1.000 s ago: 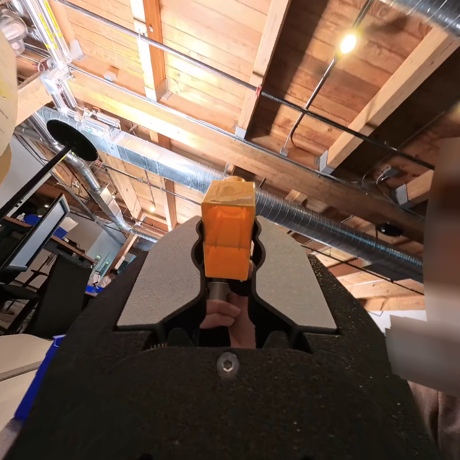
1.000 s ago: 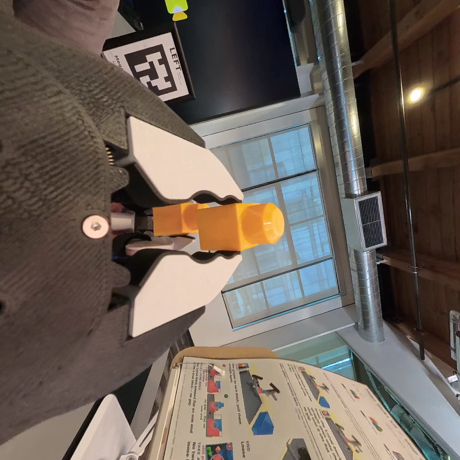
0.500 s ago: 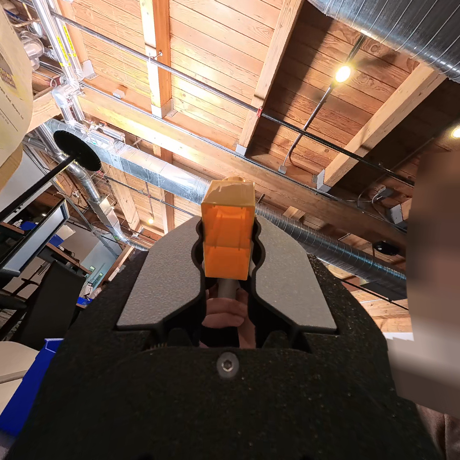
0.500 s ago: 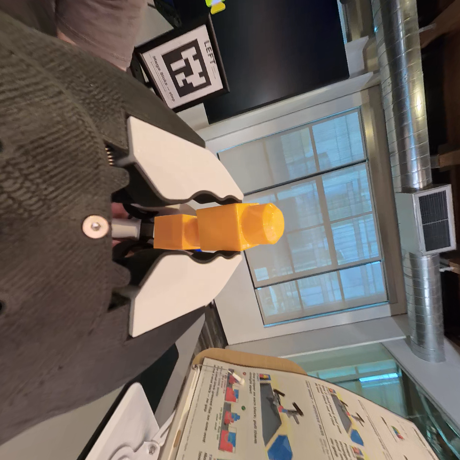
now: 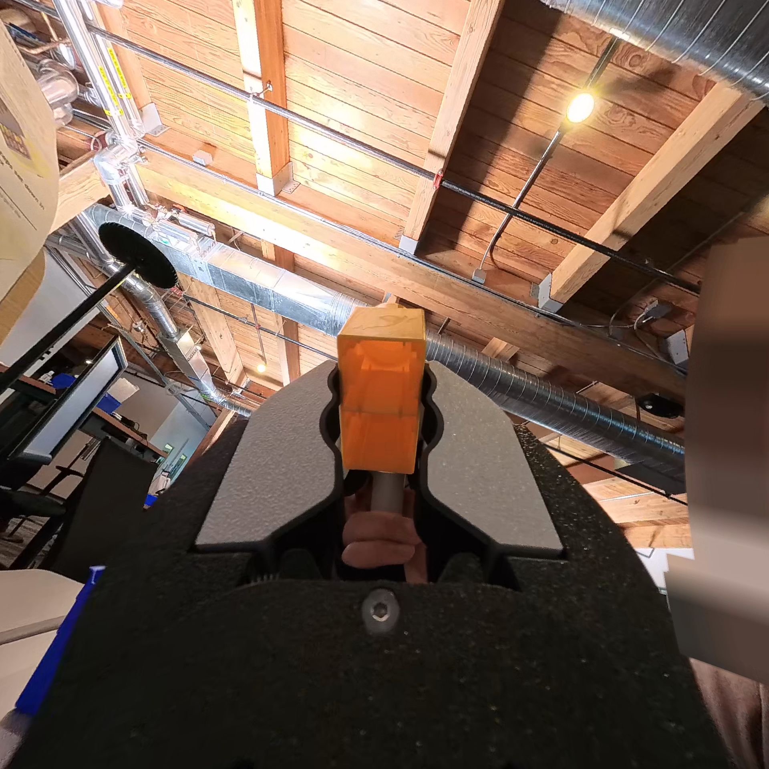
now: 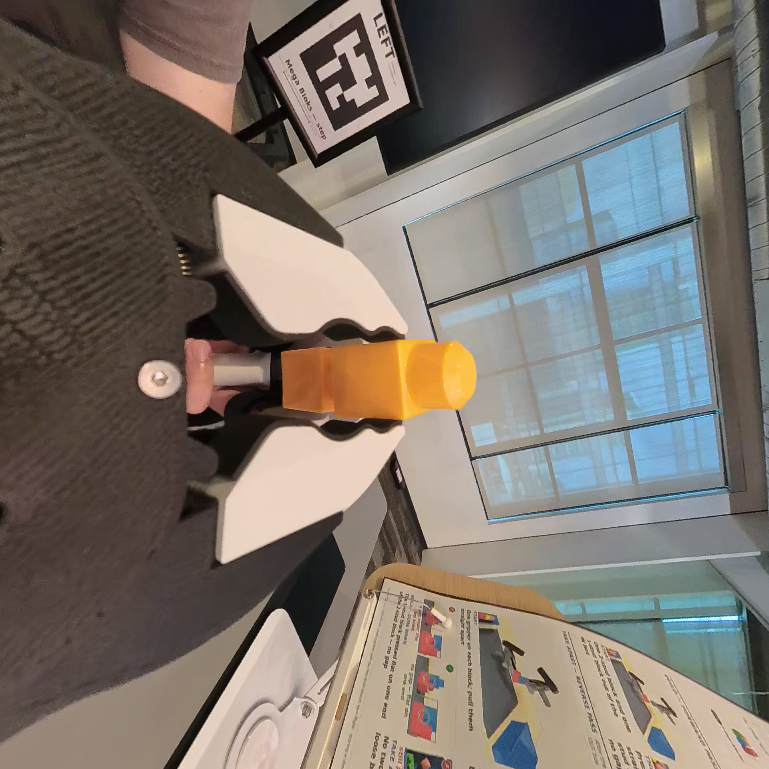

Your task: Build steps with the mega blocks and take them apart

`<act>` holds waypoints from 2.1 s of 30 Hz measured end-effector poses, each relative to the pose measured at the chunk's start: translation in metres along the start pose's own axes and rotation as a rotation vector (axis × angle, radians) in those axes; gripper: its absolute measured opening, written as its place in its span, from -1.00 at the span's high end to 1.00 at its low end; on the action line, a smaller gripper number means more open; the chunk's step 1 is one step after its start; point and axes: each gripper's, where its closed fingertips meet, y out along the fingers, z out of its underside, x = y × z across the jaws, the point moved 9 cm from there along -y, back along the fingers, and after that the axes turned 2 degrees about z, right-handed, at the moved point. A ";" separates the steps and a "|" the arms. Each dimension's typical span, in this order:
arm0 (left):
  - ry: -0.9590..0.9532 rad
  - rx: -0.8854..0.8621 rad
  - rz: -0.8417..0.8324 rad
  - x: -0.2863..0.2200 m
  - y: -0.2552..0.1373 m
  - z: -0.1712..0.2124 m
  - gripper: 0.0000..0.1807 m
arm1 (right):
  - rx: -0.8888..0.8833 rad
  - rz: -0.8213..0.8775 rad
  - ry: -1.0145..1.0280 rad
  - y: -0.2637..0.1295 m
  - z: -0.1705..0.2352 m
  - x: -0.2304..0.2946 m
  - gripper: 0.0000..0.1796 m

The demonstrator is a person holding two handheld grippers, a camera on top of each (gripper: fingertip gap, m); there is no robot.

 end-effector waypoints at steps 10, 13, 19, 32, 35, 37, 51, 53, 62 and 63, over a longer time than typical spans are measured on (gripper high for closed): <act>0.022 0.043 -0.012 0.000 0.002 -0.003 0.60 | -0.106 -0.002 0.028 -0.001 0.010 -0.003 0.60; 0.025 0.069 -0.013 0.000 0.002 -0.001 0.60 | -0.118 -0.005 0.031 -0.002 0.009 -0.003 0.60; 0.029 0.085 -0.014 -0.001 0.003 -0.001 0.60 | -0.137 -0.009 0.025 -0.003 0.011 -0.003 0.60; 0.020 0.095 -0.014 -0.004 0.003 0.002 0.59 | -0.162 -0.011 -0.005 -0.005 0.015 0.000 0.60; 0.022 0.104 -0.012 -0.005 0.004 0.003 0.59 | -0.171 -0.007 -0.033 -0.006 0.015 0.001 0.60; 0.016 0.104 -0.010 -0.006 0.004 0.004 0.60 | -0.172 -0.005 -0.047 -0.006 0.014 0.002 0.59; -0.071 -0.017 -0.010 -0.003 0.000 0.003 0.60 | -0.084 0.009 -0.064 0.000 0.009 0.004 0.60; -0.096 -0.042 -0.008 -0.002 -0.001 0.002 0.60 | -0.062 0.014 -0.058 0.002 0.010 0.004 0.60; -0.014 -0.021 0.009 -0.006 0.001 -0.011 0.60 | 0.054 -0.020 0.006 0.015 0.029 0.003 0.47; 0.011 0.002 0.015 -0.006 0.002 -0.012 0.60 | 0.081 -0.048 0.008 0.016 0.030 0.003 0.58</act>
